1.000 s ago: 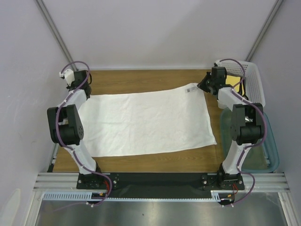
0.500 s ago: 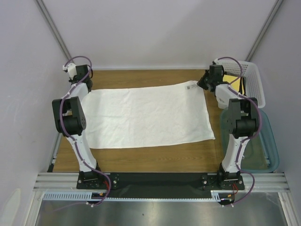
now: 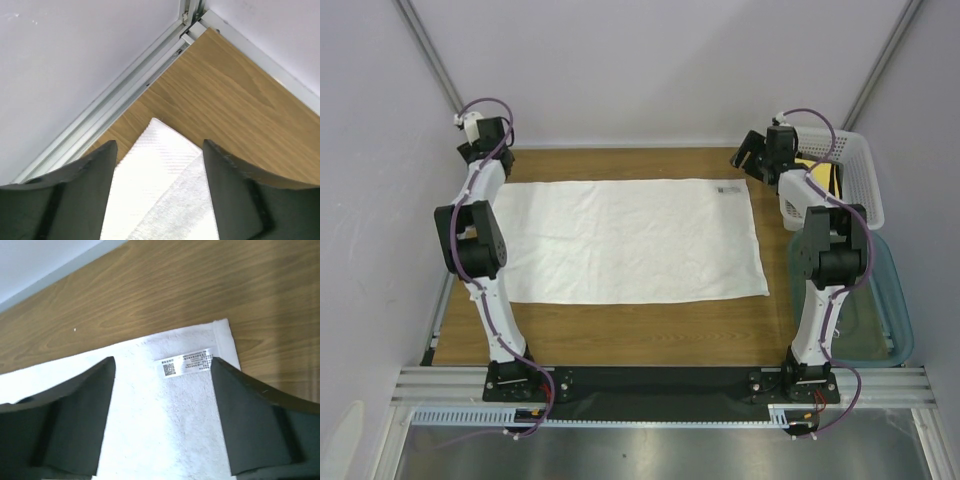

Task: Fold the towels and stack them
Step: Flatten out the crumpled towel

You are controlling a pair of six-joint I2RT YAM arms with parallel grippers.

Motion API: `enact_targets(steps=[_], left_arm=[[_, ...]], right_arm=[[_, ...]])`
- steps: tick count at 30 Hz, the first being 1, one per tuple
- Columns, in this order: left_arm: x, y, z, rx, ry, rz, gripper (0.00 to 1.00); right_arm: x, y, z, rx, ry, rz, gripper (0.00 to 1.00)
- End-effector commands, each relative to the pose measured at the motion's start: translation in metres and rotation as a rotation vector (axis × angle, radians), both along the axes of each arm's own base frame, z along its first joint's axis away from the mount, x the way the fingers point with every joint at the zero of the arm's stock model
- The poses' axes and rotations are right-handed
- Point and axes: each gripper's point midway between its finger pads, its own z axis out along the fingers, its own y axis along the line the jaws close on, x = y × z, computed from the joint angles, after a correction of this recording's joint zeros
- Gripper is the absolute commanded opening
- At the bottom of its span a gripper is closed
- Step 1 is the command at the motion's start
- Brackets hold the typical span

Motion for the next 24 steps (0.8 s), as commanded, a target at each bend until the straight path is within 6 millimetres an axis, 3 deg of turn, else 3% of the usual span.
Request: enact_targets(steps=[1,3,7,8,10,11,13,14,15,16,18,19,21,24], left_arm=[[0.0,-0.004,0.063,0.028,-0.089,-0.028,0.77],[-0.003,-0.006,0.081,0.03,-0.115,-0.039,0.83],[-0.018,-0.014,0.137,0.014,-0.202,-0.054,1.0],[-0.021,-0.017,0.143,0.002,-0.214,-0.065,1.0],[-0.03,-0.025,0.148,-0.034,-0.219,-0.083,1.0],[-0.037,-0.032,0.162,-0.054,-0.246,-0.109,1.0],[-0.049,-0.045,0.153,-0.107,-0.24,-0.145,1.0],[-0.059,-0.056,0.168,-0.134,-0.276,-0.189,1.0],[-0.064,-0.063,0.167,-0.17,-0.293,-0.193,1.0],[-0.071,-0.07,0.147,-0.201,-0.274,-0.207,1.0],[-0.087,-0.085,0.153,-0.262,-0.32,-0.239,1.0],[-0.099,-0.089,0.131,-0.295,-0.284,-0.226,1.0],[-0.11,-0.099,0.122,-0.336,-0.293,-0.247,1.0],[-0.141,-0.115,0.089,-0.367,-0.209,-0.264,1.0]], right_arm=[[0.008,0.001,0.054,-0.017,-0.099,0.039,0.83],[0.008,0.005,0.073,-0.02,-0.127,0.071,0.89],[0.002,0.016,0.114,0.003,-0.195,0.129,0.92],[-0.002,0.019,0.131,0.009,-0.226,0.14,0.93],[-0.01,0.025,0.142,0.02,-0.246,0.18,0.96],[-0.014,0.028,0.147,0.025,-0.256,0.193,0.96],[-0.028,0.033,0.154,0.038,-0.262,0.221,0.98],[-0.034,0.033,0.153,0.042,-0.259,0.219,0.99],[-0.04,0.033,0.153,0.044,-0.257,0.216,1.0],[-0.053,0.032,0.145,0.046,-0.236,0.212,1.0],[-0.065,0.028,0.139,0.045,-0.218,0.19,1.0],[-0.078,0.025,0.129,0.04,-0.192,0.179,1.0],[-0.089,0.02,0.114,0.015,-0.146,0.16,1.0],[-0.111,0.015,0.091,-0.018,-0.052,0.154,1.0]])
